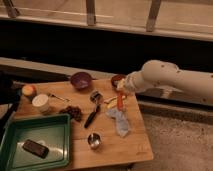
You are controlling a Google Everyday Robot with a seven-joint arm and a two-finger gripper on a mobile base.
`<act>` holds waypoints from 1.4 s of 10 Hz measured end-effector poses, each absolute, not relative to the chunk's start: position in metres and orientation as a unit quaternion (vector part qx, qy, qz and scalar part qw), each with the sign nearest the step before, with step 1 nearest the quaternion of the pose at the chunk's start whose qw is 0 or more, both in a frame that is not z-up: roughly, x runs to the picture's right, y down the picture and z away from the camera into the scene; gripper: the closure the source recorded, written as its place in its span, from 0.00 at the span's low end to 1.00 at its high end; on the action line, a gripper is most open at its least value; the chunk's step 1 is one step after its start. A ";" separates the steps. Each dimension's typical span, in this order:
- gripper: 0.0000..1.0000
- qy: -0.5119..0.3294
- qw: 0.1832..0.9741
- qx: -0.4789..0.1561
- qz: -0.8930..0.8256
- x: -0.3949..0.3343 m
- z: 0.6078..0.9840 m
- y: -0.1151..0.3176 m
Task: Place pepper in purple bowl
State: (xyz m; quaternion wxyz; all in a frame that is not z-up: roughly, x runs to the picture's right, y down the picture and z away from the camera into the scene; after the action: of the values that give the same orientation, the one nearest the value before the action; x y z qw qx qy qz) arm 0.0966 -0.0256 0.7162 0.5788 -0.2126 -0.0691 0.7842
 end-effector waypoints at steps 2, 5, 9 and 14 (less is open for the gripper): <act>1.00 -0.092 0.588 -0.213 0.775 0.076 0.724 -0.051; 1.00 -0.092 0.589 -0.211 0.775 0.078 0.724 -0.053; 1.00 -0.093 0.589 -0.211 0.774 0.077 0.725 -0.052; 1.00 -0.149 0.595 -0.244 0.751 0.014 0.752 -0.068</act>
State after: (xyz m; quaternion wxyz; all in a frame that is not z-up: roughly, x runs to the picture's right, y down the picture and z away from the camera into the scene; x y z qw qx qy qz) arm 0.0145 -0.0683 0.7525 0.5954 -0.2436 -0.1485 0.7511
